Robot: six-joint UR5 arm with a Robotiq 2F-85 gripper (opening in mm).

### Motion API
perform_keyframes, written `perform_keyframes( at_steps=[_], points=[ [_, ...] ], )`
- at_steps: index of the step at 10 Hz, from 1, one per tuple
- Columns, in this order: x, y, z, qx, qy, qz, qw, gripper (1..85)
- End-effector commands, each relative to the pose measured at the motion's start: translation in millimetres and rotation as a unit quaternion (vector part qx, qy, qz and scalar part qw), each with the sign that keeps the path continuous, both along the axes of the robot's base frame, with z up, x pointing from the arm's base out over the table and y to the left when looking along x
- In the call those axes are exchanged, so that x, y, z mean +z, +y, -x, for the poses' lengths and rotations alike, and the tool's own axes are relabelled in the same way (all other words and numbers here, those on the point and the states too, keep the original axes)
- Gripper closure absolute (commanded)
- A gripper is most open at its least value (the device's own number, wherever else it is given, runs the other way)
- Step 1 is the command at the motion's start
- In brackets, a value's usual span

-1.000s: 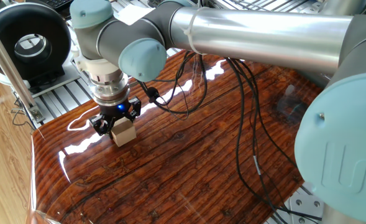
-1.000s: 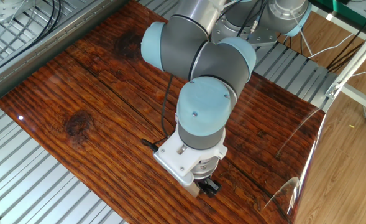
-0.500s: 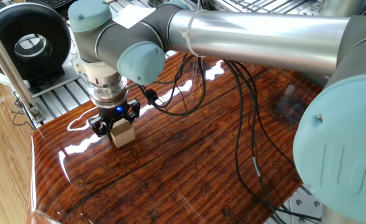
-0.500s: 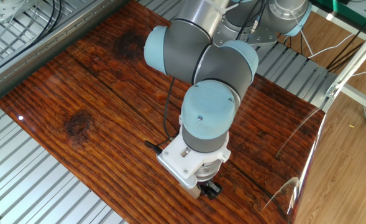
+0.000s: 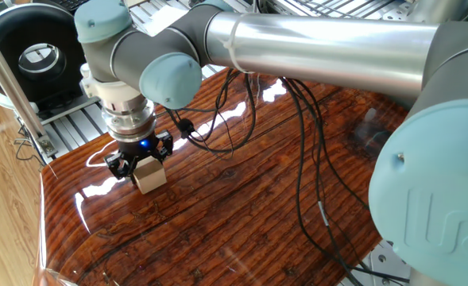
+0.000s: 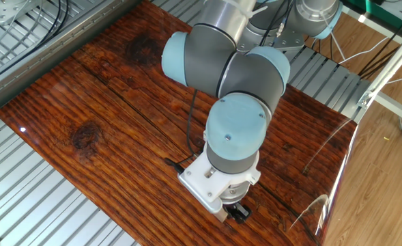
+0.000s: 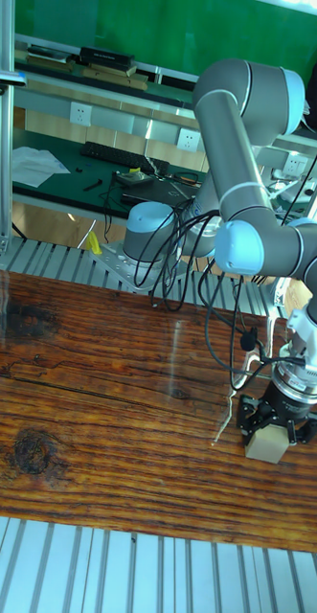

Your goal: Hold a small block with the gripper and sweep it from left to right on the table

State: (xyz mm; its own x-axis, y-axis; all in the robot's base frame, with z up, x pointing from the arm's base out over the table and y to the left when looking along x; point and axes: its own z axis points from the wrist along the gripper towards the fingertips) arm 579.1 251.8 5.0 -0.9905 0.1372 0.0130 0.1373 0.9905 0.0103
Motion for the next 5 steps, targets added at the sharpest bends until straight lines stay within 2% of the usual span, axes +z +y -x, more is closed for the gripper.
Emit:
perform_keyframes(
  at_steps=[1,3,5],
  points=[
    [-3.7,3.8,-1.0,-0.007,-0.001,-0.001,1.0,84.7],
    [-3.2,7.4,-1.2,-0.009,-0.003,-0.004,0.9999,84.7],
    [4.1,19.7,-1.2,-0.02,0.0,-0.01,0.9998,84.7]
  ],
)
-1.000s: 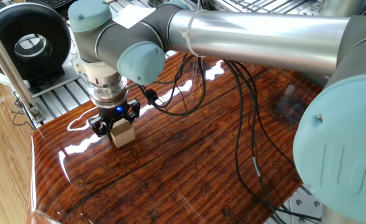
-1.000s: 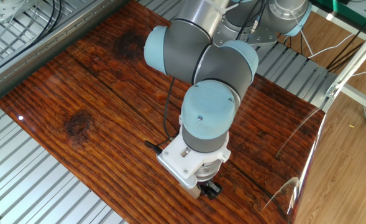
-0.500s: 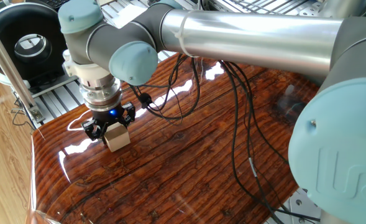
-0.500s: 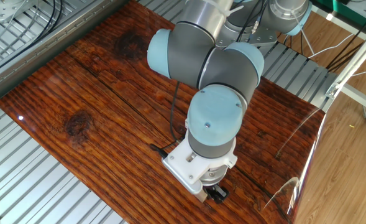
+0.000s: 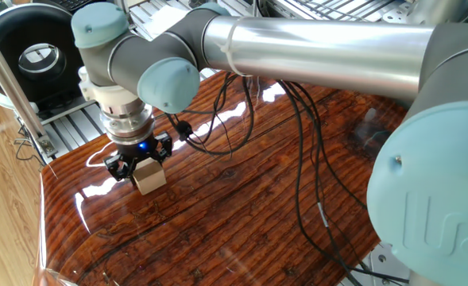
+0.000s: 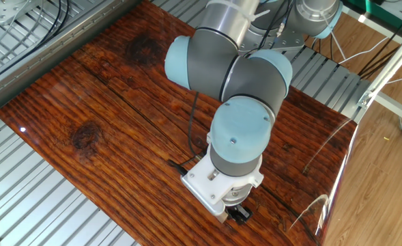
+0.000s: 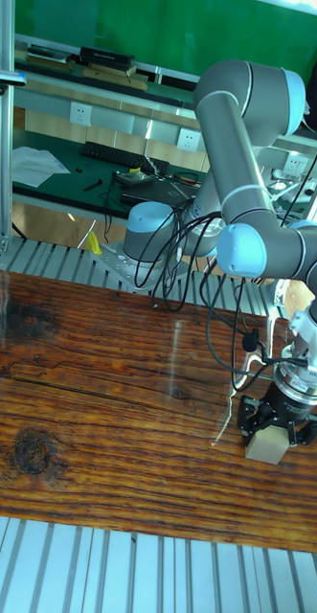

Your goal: Hold a small block with the gripper and sweep it from left to right on the table

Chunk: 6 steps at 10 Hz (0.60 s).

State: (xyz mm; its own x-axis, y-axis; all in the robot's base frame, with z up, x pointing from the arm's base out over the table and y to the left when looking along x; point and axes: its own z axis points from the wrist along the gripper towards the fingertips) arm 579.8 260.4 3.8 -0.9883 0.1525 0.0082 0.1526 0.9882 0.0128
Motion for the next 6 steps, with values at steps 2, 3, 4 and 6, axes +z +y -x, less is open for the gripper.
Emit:
perform_keyframes(
  at_steps=[2,3,4,6],
  points=[
    [4.8,10.4,1.3,-0.01,0.002,-0.022,0.9997,84.7],
    [-1.2,9.4,0.2,-0.011,-0.003,-0.011,0.9999,84.7],
    [-5.7,11.9,-1.3,-0.013,-0.006,-0.011,0.9998,84.7],
    [-5.6,16.4,-1.6,-0.017,-0.009,-0.012,0.9998,84.7]
  ],
)
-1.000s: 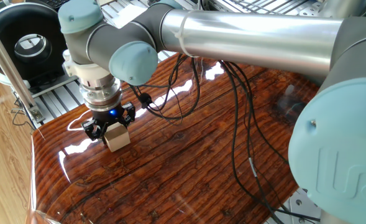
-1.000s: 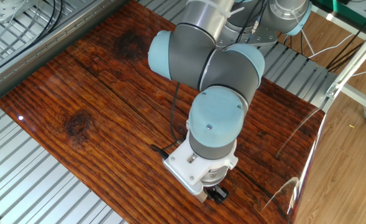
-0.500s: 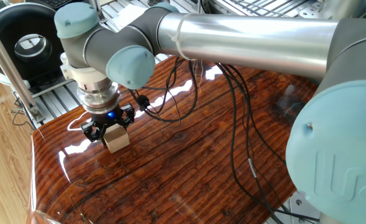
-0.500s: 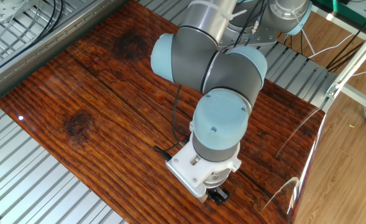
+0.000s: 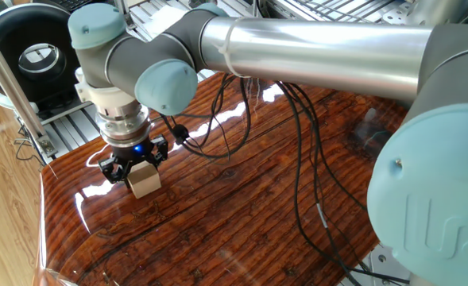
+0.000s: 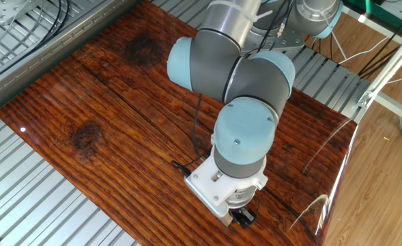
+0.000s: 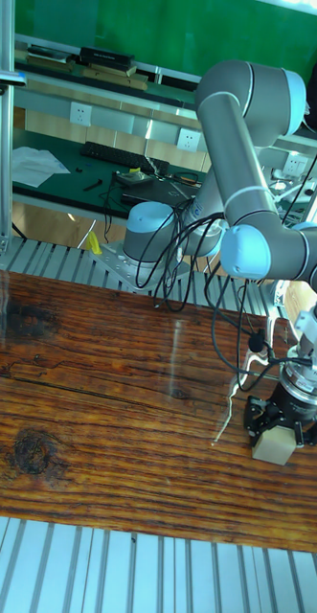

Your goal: Hold a small block with the gripper and sweep it from left to right on the table

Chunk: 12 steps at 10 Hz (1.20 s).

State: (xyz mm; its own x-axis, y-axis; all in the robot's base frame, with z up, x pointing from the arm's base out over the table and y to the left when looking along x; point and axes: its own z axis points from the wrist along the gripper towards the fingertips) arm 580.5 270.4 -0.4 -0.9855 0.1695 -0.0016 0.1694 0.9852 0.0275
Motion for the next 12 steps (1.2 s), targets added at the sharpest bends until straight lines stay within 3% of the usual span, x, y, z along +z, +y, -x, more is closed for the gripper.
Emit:
perform_keyframes(
  at_steps=[1,2,4,5,7,9,10,11,12],
  points=[
    [5.1,15.9,0.4,-0.017,0.002,-0.005,0.9998,84.7],
    [11.4,30.5,2.2,-0.027,0.005,-0.022,0.9994,84.7],
    [12.3,34.3,7.8,-0.028,0.007,-0.044,0.9986,84.7],
    [0.0,32.7,5.2,-0.029,-0.003,-0.02,0.9994,84.7],
    [-9.2,38.0,0.2,-0.035,-0.012,-0.014,0.9992,84.7],
    [14.4,53.9,3.6,-0.048,0.006,-0.015,0.9987,84.7],
    [25.4,65.8,4.7,-0.051,0.006,-0.04,0.9979,84.7],
    [32.4,63.3,9.8,-0.049,0.013,-0.062,0.9968,84.7],
    [30.6,54.7,13.8,-0.043,0.015,-0.048,0.9978,84.7]
  ],
)
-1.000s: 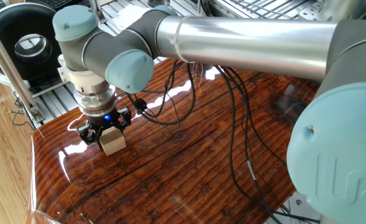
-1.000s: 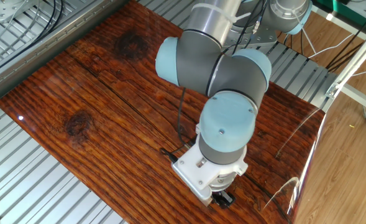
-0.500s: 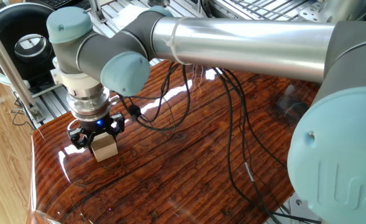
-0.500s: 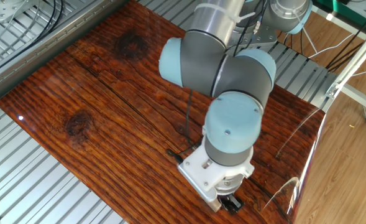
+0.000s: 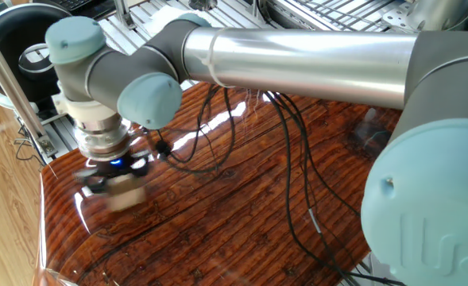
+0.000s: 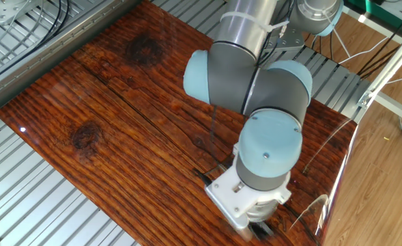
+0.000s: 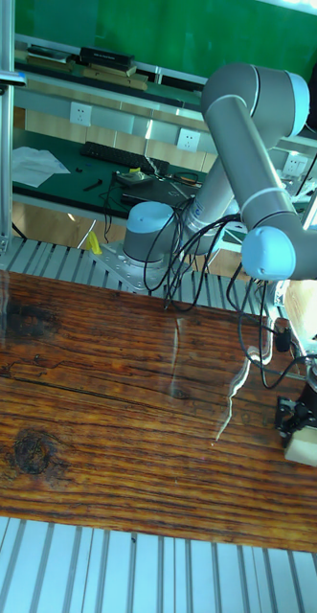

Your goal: Hold a small block with the gripper and sweep it from left to right on the table

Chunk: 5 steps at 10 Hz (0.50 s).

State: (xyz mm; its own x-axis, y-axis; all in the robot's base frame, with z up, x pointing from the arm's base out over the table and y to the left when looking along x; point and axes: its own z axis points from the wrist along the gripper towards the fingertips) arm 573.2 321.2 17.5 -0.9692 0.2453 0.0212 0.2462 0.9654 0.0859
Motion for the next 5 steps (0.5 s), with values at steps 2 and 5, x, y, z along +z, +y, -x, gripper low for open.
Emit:
perform_keyframes(
  at_steps=[2,5],
  points=[
    [-0.3,-3.1,-0.9,0.0,-0.002,0.019,0.9998,84.7],
    [5.3,-7.8,-3.3,0.004,-0.003,0.02,0.9998,84.7]
  ],
)
